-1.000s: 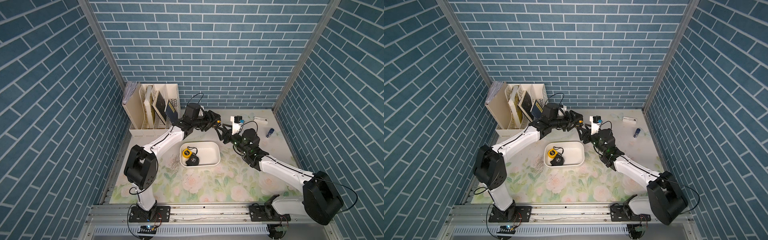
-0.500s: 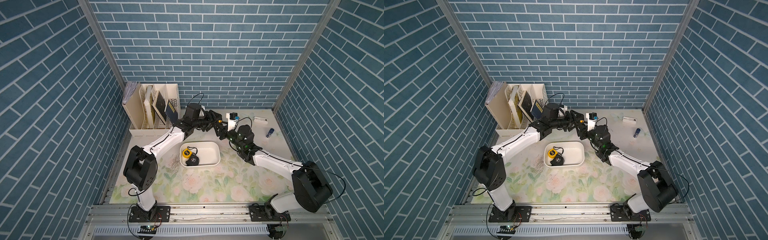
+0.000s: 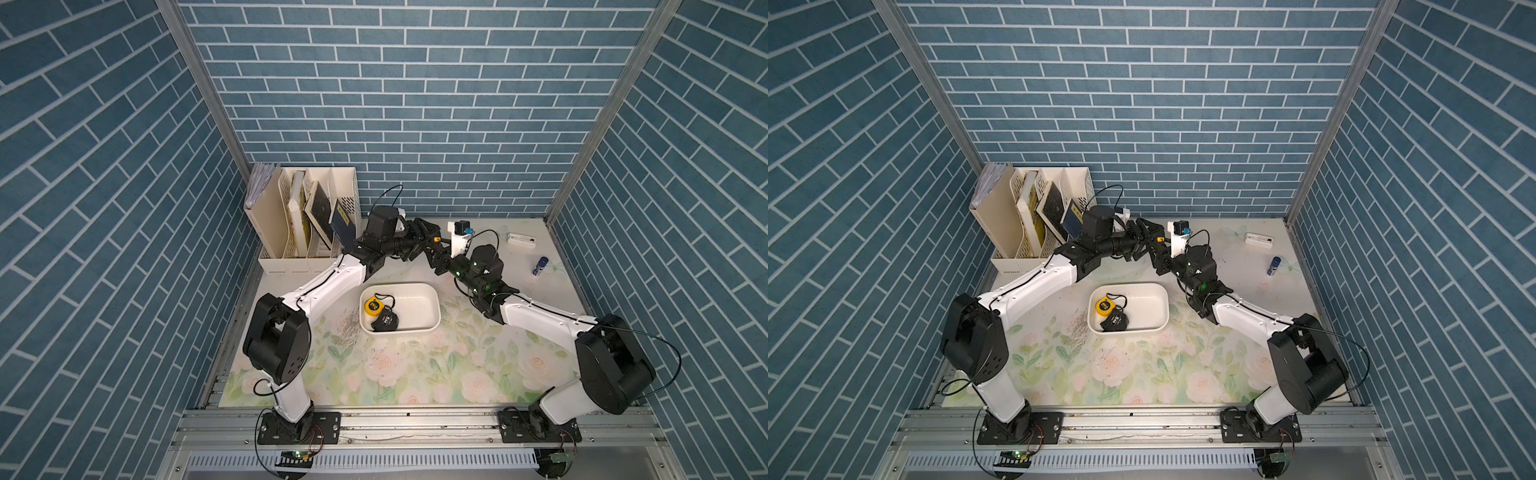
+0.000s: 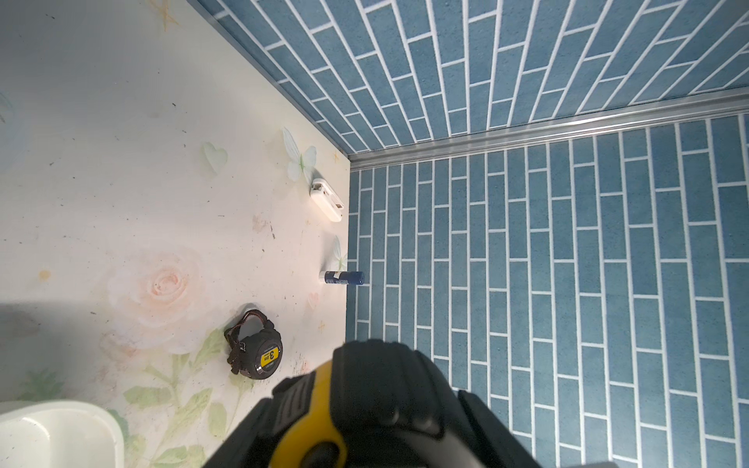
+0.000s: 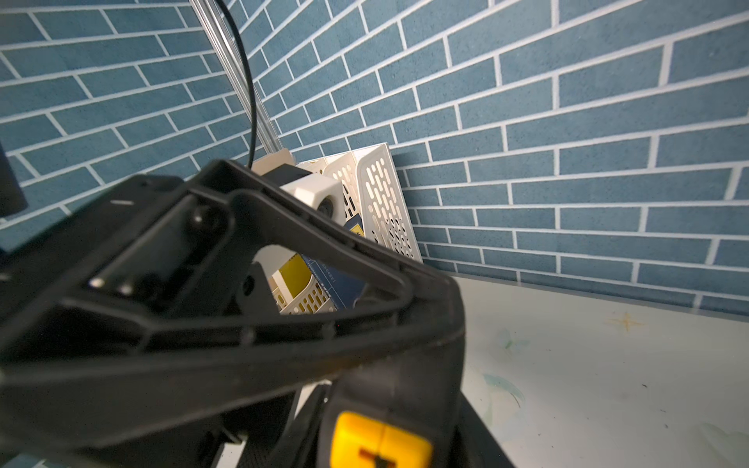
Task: Take the tape measure out of the storage box
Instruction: Pick up the tape measure from the storage box.
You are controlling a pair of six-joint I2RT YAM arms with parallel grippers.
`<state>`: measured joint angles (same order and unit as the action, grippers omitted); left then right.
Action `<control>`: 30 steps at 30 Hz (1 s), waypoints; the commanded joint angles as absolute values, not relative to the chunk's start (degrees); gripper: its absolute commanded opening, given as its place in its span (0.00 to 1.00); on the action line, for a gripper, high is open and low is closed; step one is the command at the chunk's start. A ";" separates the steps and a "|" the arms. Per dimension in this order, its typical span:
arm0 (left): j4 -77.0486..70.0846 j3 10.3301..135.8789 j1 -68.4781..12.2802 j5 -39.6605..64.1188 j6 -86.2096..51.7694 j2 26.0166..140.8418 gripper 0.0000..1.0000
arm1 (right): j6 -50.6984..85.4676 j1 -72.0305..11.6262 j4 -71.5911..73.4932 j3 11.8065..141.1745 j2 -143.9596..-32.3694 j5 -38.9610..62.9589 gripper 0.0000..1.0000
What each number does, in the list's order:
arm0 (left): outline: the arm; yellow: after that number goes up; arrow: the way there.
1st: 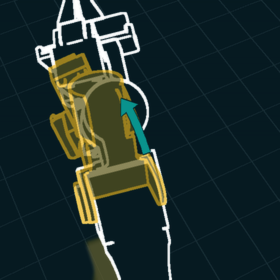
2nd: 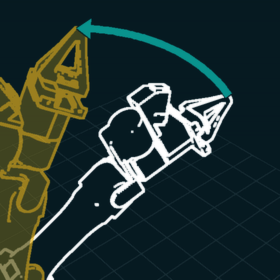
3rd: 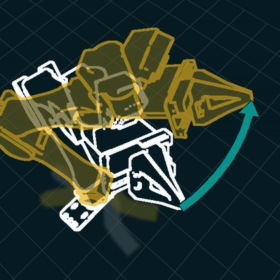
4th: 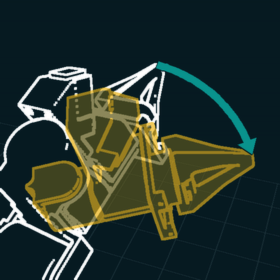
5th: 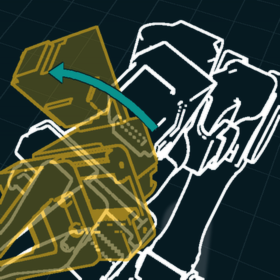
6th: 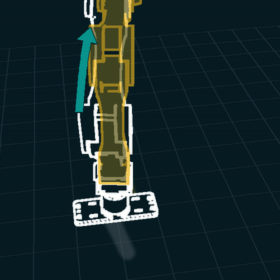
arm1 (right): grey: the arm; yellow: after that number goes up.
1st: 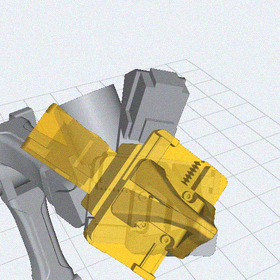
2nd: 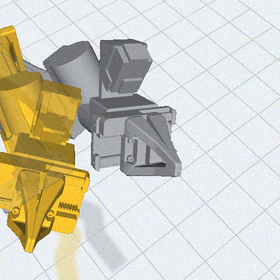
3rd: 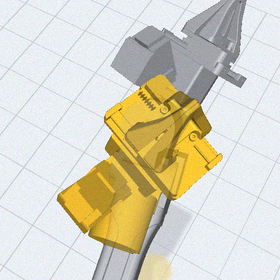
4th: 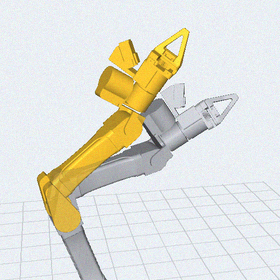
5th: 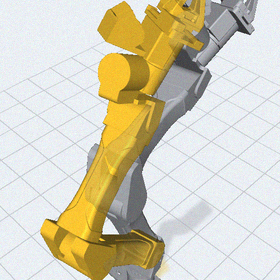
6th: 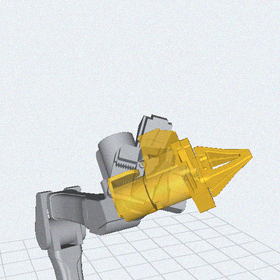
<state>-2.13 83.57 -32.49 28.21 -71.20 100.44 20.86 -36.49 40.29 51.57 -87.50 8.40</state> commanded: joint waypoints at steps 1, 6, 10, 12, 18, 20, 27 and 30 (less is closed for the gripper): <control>-3.17 83.31 -33.59 32.08 -71.18 99.13 0.00 | 19.07 -36.82 43.48 54.11 -88.59 9.66 0.47; -2.95 83.32 -33.50 31.93 -71.10 99.21 0.00 | 19.25 -36.85 43.09 54.05 -87.99 10.14 0.60; -2.81 83.76 -33.51 32.12 -71.10 99.38 0.00 | 19.07 -36.84 42.97 53.95 -87.84 9.45 0.62; -2.60 83.93 -33.49 32.08 -71.10 99.31 0.00 | 18.98 -36.82 42.96 54.11 -88.06 9.11 0.56; -2.22 83.77 -33.49 32.10 -71.02 99.03 0.00 | 18.91 -36.85 42.52 55.10 -88.85 8.37 0.28; -2.28 83.67 -33.49 32.10 -70.93 98.96 0.03 | 18.74 -36.83 42.04 55.20 -88.90 8.20 0.19; -2.79 83.06 -33.11 32.04 -70.93 98.80 0.67 | 17.20 -36.89 38.90 55.44 -87.36 5.49 0.00; -2.81 82.82 -32.46 32.04 -70.35 98.53 0.86 | 15.99 -36.84 35.53 55.85 -86.17 3.63 0.00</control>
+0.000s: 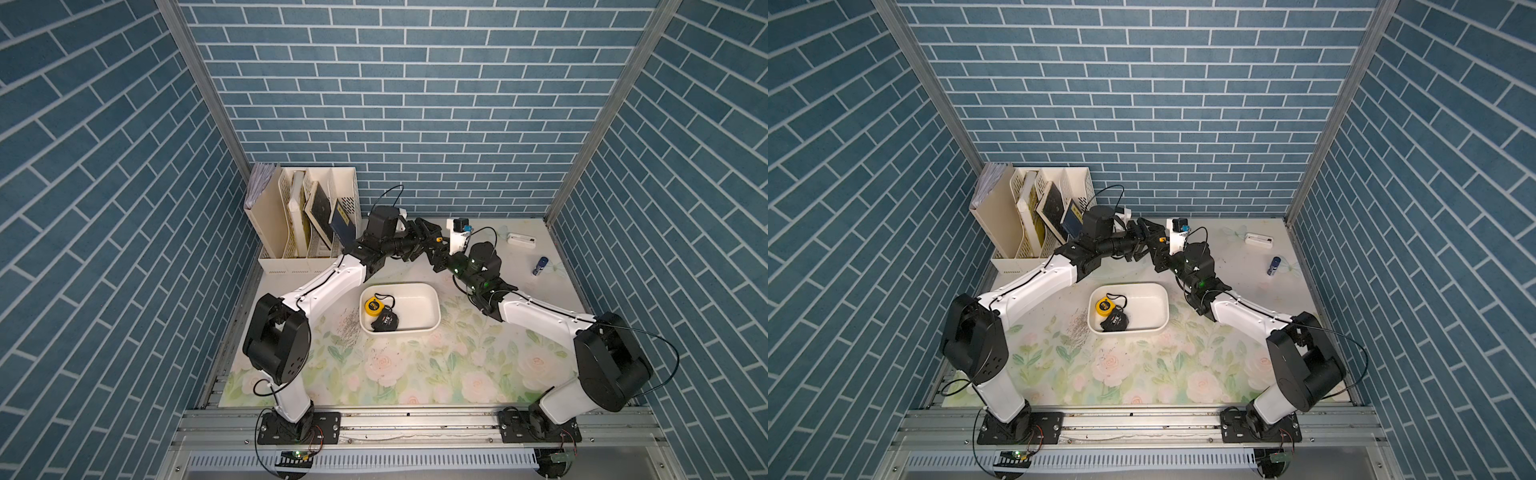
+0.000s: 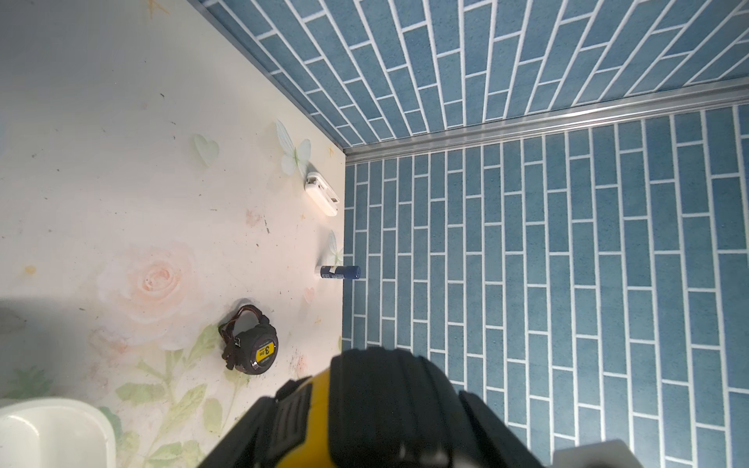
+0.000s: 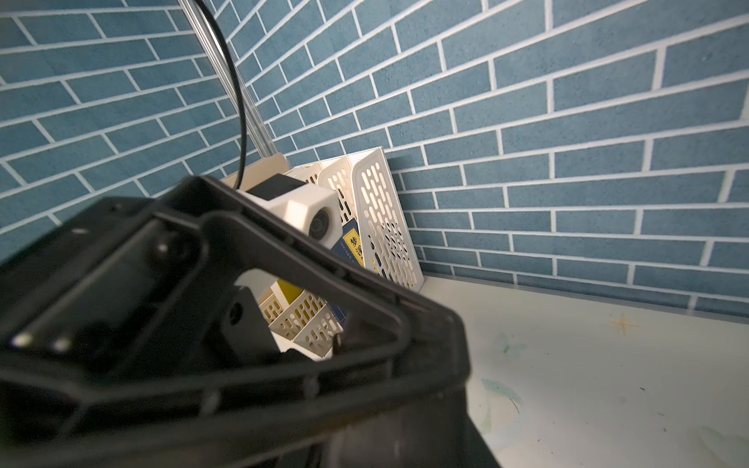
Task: Take the tape measure out of the storage box
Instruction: Pick up the tape measure from the storage box, then place the tape measure at the center of the board.
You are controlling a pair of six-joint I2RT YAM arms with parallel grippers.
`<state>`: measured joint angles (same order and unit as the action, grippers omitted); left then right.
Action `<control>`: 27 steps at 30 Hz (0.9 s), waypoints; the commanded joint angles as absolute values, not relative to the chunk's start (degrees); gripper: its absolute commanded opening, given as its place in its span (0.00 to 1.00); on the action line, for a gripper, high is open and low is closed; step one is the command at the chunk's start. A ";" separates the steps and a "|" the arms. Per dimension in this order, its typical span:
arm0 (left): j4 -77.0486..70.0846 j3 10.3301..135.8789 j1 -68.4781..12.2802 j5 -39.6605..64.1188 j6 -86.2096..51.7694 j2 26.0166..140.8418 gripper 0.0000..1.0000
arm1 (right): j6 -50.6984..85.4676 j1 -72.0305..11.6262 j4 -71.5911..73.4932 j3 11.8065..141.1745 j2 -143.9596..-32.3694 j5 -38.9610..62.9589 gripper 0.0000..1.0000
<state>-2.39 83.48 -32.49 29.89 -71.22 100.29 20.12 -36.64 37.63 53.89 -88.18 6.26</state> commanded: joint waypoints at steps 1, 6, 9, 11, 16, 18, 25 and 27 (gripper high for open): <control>-2.65 82.79 -32.22 31.92 -70.02 98.37 0.92 | 15.59 -36.86 34.16 55.97 -85.64 2.47 0.00; -2.55 82.44 -31.28 31.95 -69.28 98.37 1.00 | 14.59 -36.83 26.18 55.25 -82.41 -3.48 0.00; -0.17 82.87 -30.23 31.38 -66.42 98.42 1.00 | 15.64 -36.84 16.42 55.55 -80.08 -12.70 0.00; 5.50 84.59 -29.48 29.13 -61.70 98.67 1.00 | 17.32 -36.93 6.61 56.69 -78.58 -21.07 0.00; 21.56 91.30 -27.16 15.82 -47.61 99.03 1.00 | 30.02 -36.91 -22.38 59.02 -77.97 -40.21 0.00; 24.76 93.39 -26.85 10.85 -44.46 99.20 1.00 | 36.51 -36.93 -32.02 58.67 -79.27 -43.86 0.00; 31.00 94.77 -26.98 -0.29 -36.65 101.31 1.00 | 51.05 -37.11 -49.02 55.88 -82.79 -44.10 0.00; 32.52 94.37 -27.07 -0.23 -35.33 102.66 1.00 | 53.68 -37.15 -51.61 54.57 -82.79 -43.31 0.00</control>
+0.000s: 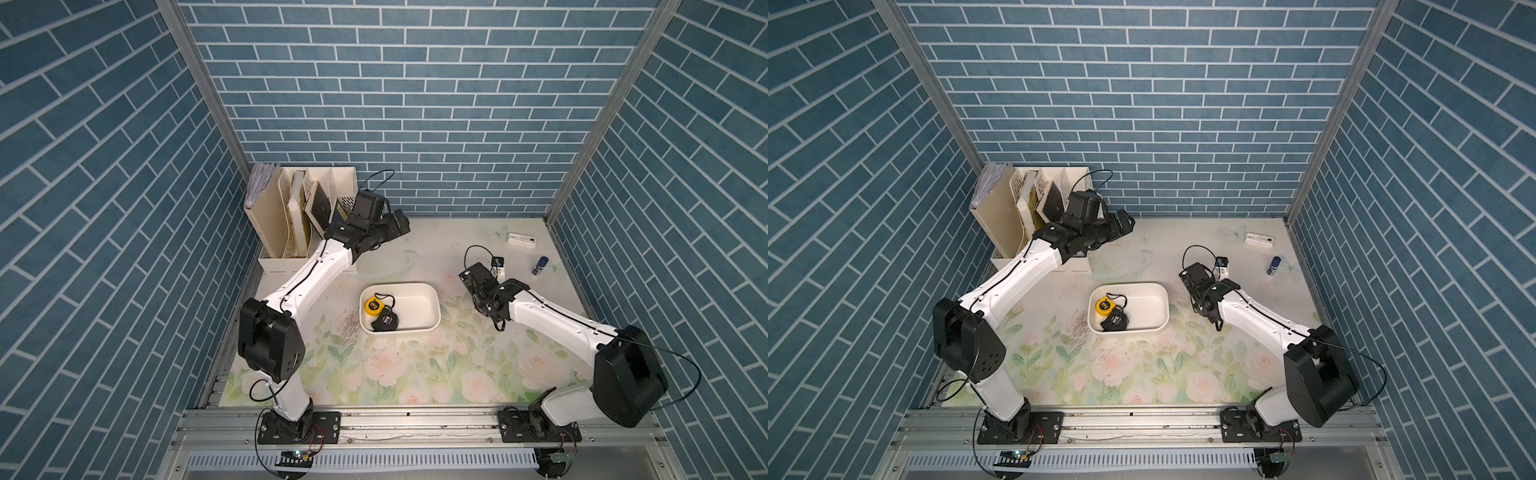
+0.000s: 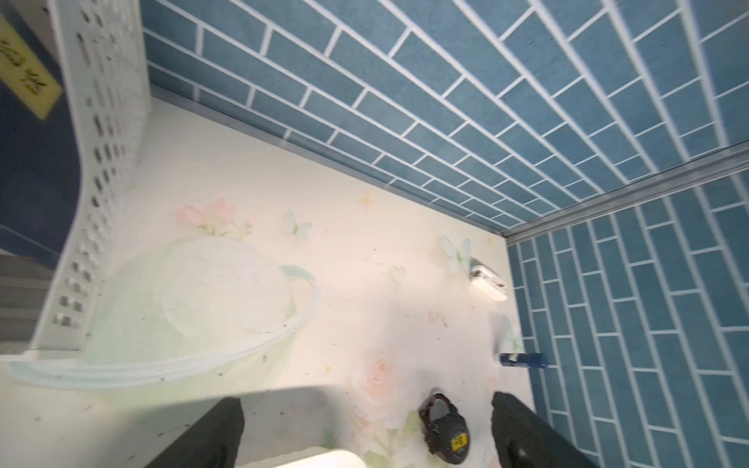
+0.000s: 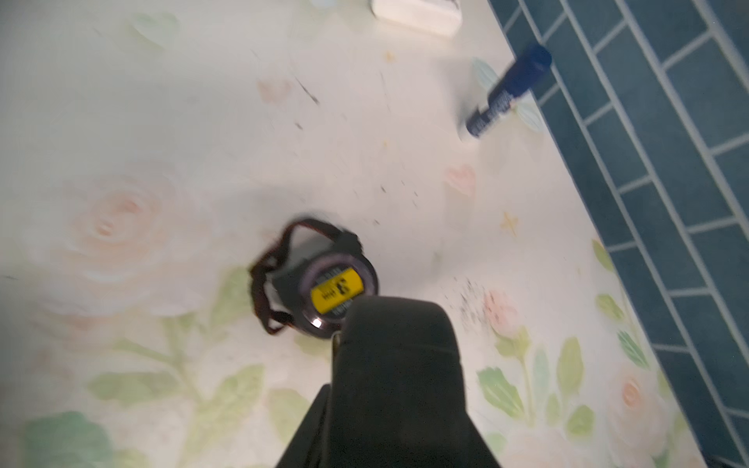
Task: Take the tape measure out of the storage box
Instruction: Place the tape measure at the center of the board.
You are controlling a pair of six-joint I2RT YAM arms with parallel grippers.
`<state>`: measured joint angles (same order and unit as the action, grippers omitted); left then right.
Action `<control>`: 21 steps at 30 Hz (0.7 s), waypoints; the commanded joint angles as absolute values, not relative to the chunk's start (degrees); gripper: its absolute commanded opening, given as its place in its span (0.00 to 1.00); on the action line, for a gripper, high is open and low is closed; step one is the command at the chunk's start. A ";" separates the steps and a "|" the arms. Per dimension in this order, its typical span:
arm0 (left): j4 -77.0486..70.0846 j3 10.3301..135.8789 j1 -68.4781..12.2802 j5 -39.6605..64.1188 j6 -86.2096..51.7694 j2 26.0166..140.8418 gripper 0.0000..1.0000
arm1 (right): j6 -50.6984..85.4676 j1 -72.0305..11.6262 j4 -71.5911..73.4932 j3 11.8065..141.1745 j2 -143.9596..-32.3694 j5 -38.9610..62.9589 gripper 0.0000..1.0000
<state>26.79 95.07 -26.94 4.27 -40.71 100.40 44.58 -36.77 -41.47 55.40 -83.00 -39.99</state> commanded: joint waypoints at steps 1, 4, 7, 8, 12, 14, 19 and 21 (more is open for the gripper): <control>33.13 94.00 -27.49 -0.42 -34.72 103.19 1.00 | 55.34 -37.17 -53.25 53.88 -82.95 -42.66 0.00; 35.02 93.03 -29.04 -2.42 -33.30 103.78 1.00 | 58.42 -37.43 -55.58 51.46 -82.90 -39.95 0.00; 37.18 92.06 -30.67 -5.87 -32.44 103.61 1.00 | 58.86 -37.48 -54.64 49.67 -83.33 -37.40 0.00; 37.79 91.79 -31.14 -6.86 -32.18 103.46 1.00 | 58.72 -37.52 -54.14 49.45 -83.96 -36.66 0.00; 40.43 91.49 -32.85 -10.25 -31.25 103.28 1.00 | 57.23 -37.52 -51.90 49.35 -89.15 -34.13 0.00; 41.12 91.34 -33.40 -12.00 -31.06 102.91 1.00 | 55.67 -37.50 -49.57 49.31 -90.38 -33.11 0.00; 41.09 90.79 -33.60 -13.13 -31.25 101.96 1.00 | 53.06 -37.43 -46.37 51.58 -92.84 -32.96 0.00; 41.22 90.95 -33.58 -13.40 -31.28 102.04 1.00 | 52.44 -37.37 -45.78 52.45 -94.04 -32.61 0.00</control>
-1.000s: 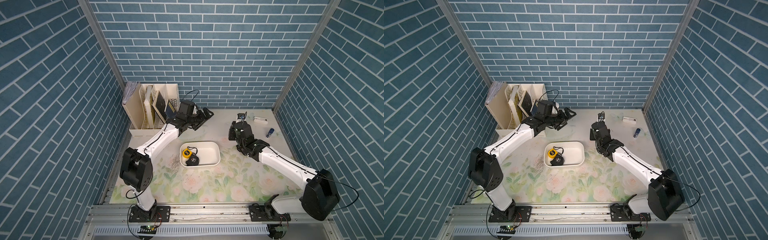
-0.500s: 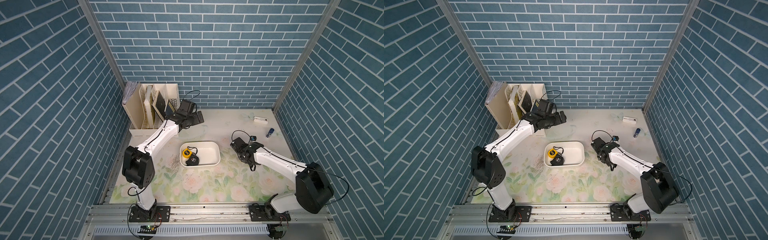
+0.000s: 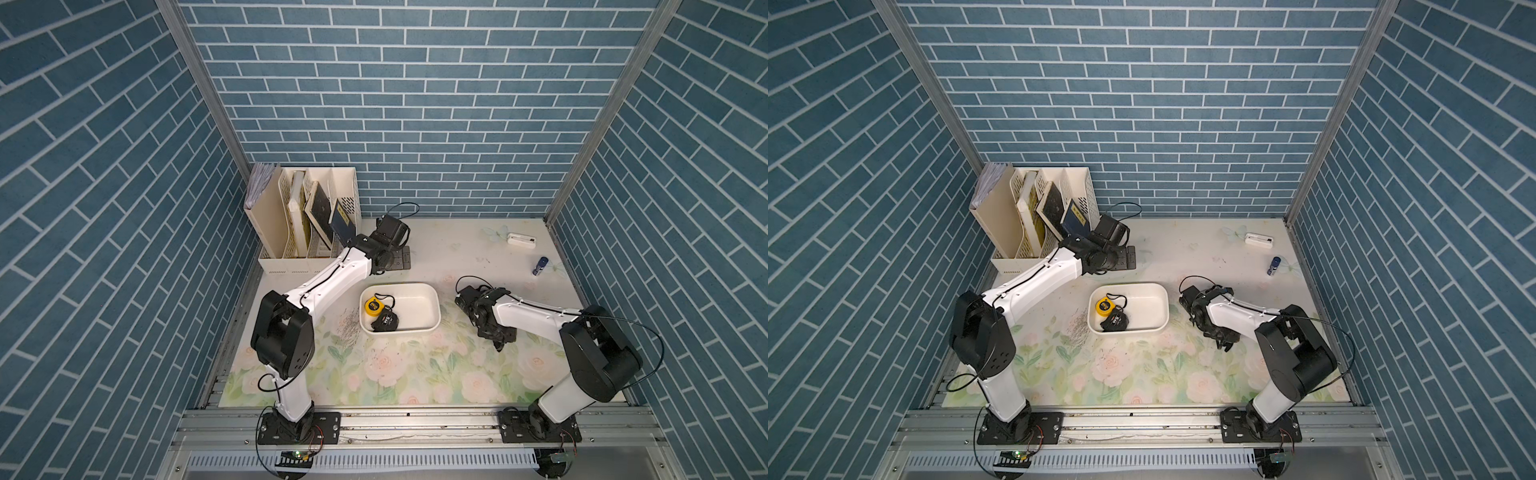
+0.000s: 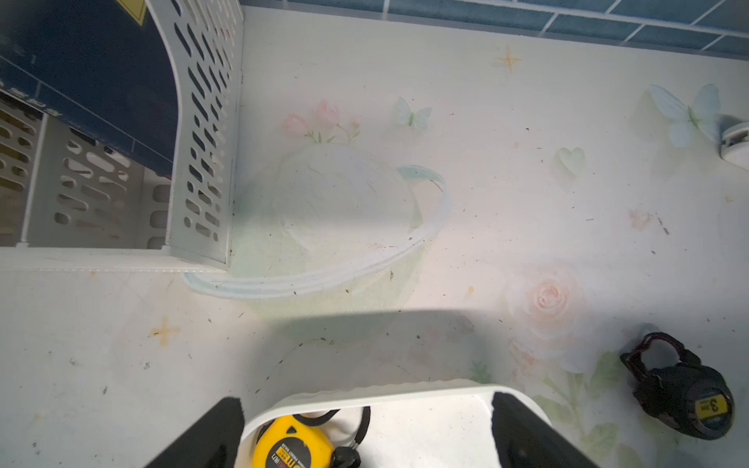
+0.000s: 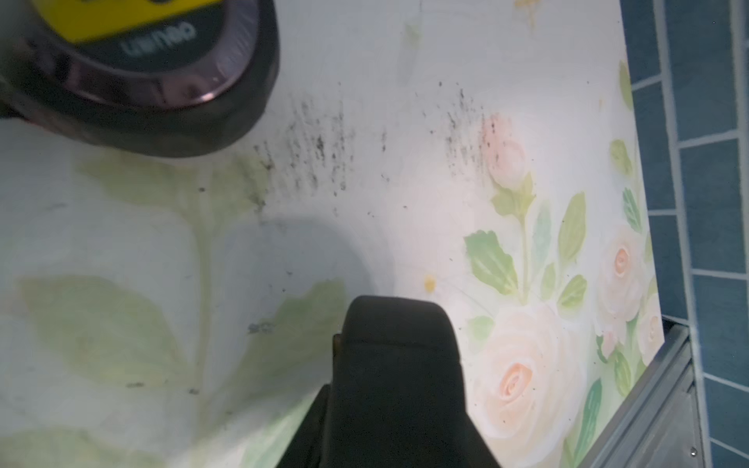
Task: Take the tape measure out of the storage box
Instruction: Place the tape measure at the center of the board.
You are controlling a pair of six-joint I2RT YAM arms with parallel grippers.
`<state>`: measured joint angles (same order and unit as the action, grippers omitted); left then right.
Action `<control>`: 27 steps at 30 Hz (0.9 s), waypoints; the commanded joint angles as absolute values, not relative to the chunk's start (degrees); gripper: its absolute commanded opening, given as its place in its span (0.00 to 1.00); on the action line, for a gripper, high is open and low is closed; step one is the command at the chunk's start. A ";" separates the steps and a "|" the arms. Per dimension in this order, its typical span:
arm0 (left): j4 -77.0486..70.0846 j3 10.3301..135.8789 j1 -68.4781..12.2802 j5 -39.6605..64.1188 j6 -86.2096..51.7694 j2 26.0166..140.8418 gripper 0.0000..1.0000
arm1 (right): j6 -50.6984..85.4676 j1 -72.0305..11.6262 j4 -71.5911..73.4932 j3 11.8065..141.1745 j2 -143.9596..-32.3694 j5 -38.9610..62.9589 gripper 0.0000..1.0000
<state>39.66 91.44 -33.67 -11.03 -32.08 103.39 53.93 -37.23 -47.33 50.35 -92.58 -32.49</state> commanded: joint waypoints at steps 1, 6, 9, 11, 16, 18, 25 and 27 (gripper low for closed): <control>41.30 91.05 -33.62 -13.54 -31.29 101.92 1.00 | 52.17 -37.39 -45.39 52.68 -94.55 -32.23 0.00; 41.96 91.12 -33.76 -14.46 -31.16 101.96 1.00 | 51.83 -37.43 -45.19 52.64 -96.55 -30.58 0.01; 42.23 91.23 -34.11 -14.70 -31.29 102.10 1.00 | 51.86 -37.44 -45.45 52.36 -97.21 -30.02 0.12; 42.26 91.32 -34.29 -14.82 -31.29 102.10 1.00 | 51.86 -37.39 -45.31 52.18 -97.00 -29.80 0.28; 42.45 91.49 -34.51 -14.97 -31.14 102.17 1.00 | 51.26 -37.38 -44.74 52.04 -95.72 -29.68 0.63; 42.52 91.49 -34.46 -14.98 -30.98 102.09 1.00 | 50.81 -37.44 -44.69 52.26 -95.32 -29.49 0.78; 44.30 92.08 -34.66 -15.95 -30.68 102.10 1.00 | 48.98 -37.88 -44.07 53.80 -91.87 -28.19 0.97; 45.52 92.37 -34.76 -16.81 -30.28 102.19 1.00 | 47.40 -38.38 -42.98 54.63 -89.26 -27.43 0.98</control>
<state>42.52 91.46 -34.39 -14.79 -31.22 103.39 49.54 -37.63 -44.01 52.49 -93.10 -28.82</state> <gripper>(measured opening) 0.999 0.974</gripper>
